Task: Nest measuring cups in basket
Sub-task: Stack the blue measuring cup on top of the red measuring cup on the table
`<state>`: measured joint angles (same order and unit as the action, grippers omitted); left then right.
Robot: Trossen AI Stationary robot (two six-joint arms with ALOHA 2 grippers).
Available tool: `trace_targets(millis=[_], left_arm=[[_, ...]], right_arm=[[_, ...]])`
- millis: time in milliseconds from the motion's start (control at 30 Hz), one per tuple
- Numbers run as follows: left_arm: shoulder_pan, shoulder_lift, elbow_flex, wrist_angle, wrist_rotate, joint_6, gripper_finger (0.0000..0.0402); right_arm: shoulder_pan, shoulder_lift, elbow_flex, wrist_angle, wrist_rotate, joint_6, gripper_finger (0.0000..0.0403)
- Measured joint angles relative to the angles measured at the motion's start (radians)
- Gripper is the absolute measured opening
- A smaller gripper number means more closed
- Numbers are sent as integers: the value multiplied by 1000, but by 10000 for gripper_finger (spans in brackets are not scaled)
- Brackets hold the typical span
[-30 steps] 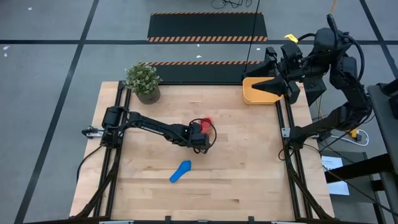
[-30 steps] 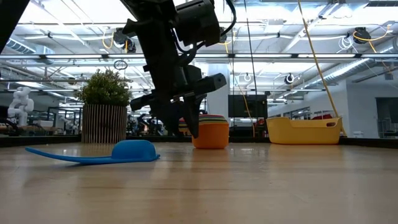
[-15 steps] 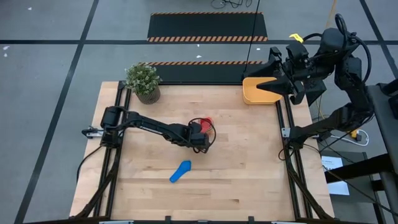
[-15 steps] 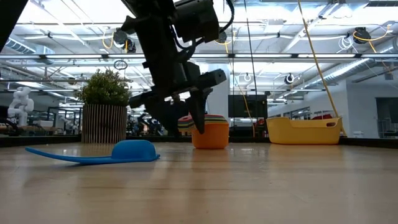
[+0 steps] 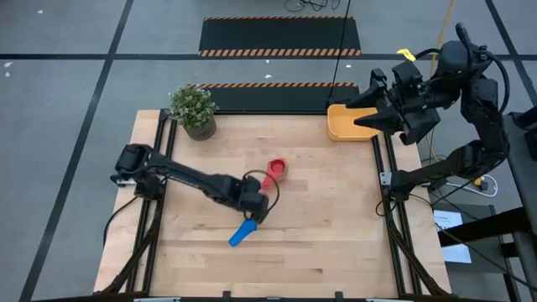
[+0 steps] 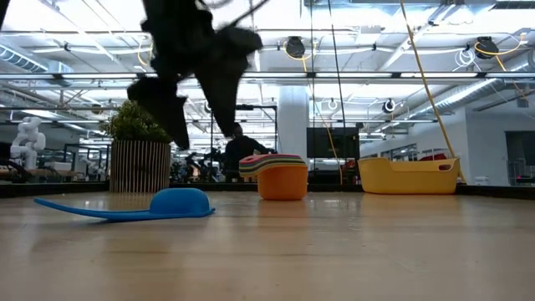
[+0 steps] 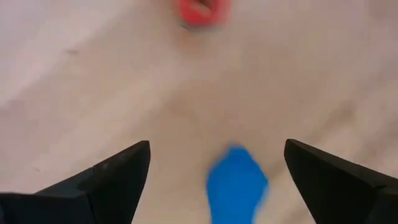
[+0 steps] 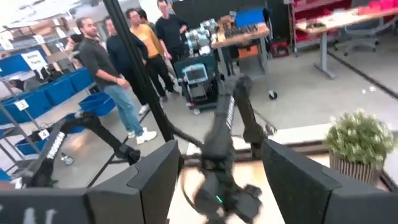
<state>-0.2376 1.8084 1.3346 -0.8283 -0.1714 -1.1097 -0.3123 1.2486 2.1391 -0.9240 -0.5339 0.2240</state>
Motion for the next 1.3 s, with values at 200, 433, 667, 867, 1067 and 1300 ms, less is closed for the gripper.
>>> trace_targets(millis=[200,433,667,867,1067,1300], left_arm=[[-160,-12,34,-14,34,82,347],[-298,-13,128,-124,4,201,324],[-370,-3,131,-135,11,428,323],[-394,28,131,-154,-26,628,326],[-392,99,129,-149,-47,792,326],[-377,184,129,-136,-71,897,326]], right_arm=[[0,-15,0,-51,0,0,226],[0,-34,0,-73,0,0,226],[0,-33,0,-77,0,5,226],[0,-34,0,-77,1,55,226],[0,-35,0,-76,5,125,226],[0,-35,0,-76,8,207,226]])
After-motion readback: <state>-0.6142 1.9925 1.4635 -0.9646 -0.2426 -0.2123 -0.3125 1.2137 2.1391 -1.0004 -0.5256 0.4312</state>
